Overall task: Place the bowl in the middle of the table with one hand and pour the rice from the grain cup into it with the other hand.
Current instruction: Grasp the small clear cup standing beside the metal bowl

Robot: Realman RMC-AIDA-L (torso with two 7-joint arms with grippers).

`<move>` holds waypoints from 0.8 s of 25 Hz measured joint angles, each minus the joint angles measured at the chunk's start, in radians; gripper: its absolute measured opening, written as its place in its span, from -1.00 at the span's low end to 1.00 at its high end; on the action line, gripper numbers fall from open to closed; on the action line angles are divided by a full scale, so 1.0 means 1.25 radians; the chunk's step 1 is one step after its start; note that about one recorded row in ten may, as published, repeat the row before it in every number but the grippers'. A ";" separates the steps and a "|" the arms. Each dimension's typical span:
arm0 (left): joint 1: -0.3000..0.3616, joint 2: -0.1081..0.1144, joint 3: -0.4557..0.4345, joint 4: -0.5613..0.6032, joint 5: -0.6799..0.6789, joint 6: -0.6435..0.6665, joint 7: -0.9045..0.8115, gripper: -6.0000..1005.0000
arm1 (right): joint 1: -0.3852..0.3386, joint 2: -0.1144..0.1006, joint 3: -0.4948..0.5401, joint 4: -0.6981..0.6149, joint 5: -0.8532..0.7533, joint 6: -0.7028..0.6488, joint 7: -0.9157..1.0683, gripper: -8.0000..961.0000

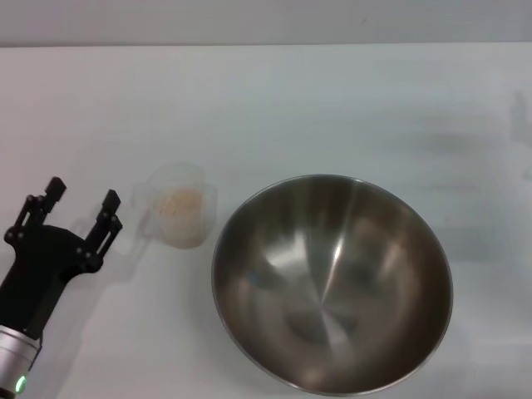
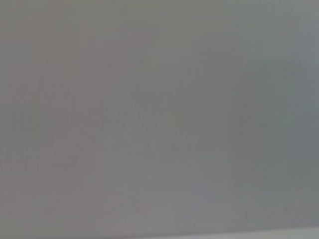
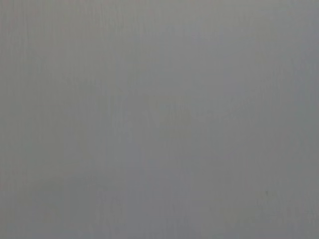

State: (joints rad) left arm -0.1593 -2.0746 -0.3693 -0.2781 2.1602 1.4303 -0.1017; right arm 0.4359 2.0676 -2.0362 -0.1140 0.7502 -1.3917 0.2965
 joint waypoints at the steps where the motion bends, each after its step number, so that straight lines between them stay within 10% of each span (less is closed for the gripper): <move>1: 0.002 0.000 0.006 -0.003 0.000 -0.019 0.002 0.48 | 0.000 0.000 0.000 0.000 0.000 0.000 0.000 -0.10; 20: -0.028 -0.003 0.026 -0.005 0.000 -0.114 0.007 0.46 | 0.007 -0.004 0.000 0.015 -0.006 0.000 -0.002 -0.10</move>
State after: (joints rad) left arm -0.1946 -2.0786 -0.3362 -0.2838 2.1598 1.2879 -0.0931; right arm 0.4443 2.0631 -2.0368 -0.0954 0.7426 -1.3918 0.2937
